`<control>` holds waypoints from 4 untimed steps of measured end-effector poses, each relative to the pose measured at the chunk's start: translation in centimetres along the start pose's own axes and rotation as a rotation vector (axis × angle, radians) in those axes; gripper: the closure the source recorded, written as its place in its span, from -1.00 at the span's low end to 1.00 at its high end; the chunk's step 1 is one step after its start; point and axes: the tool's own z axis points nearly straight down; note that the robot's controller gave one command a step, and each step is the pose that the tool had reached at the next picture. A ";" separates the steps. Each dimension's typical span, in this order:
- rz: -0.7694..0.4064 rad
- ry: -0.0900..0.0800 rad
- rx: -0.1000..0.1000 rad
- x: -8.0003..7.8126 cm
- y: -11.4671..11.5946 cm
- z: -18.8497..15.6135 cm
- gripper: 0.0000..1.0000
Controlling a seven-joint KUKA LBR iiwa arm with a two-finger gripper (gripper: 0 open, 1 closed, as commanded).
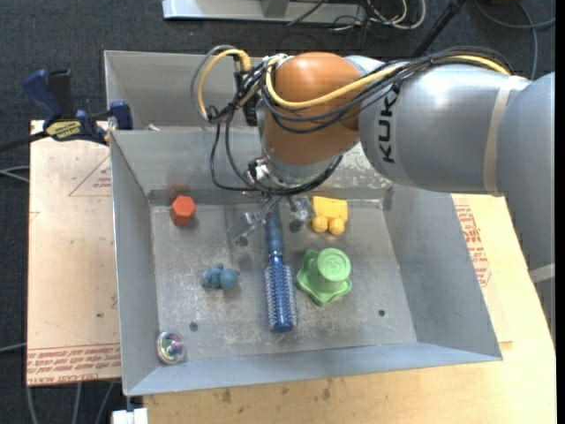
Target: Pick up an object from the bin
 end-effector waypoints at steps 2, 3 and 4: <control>-0.125 -0.001 0.007 1.6 0.5 3.8 1.00; -0.044 0.001 0.013 2.3 0.2 -6.7 1.00; -0.054 0.003 0.014 3.9 1.8 -17.4 1.00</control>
Offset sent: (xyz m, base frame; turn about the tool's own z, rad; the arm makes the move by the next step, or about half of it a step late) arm -0.0018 -0.0176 -0.0384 -0.1309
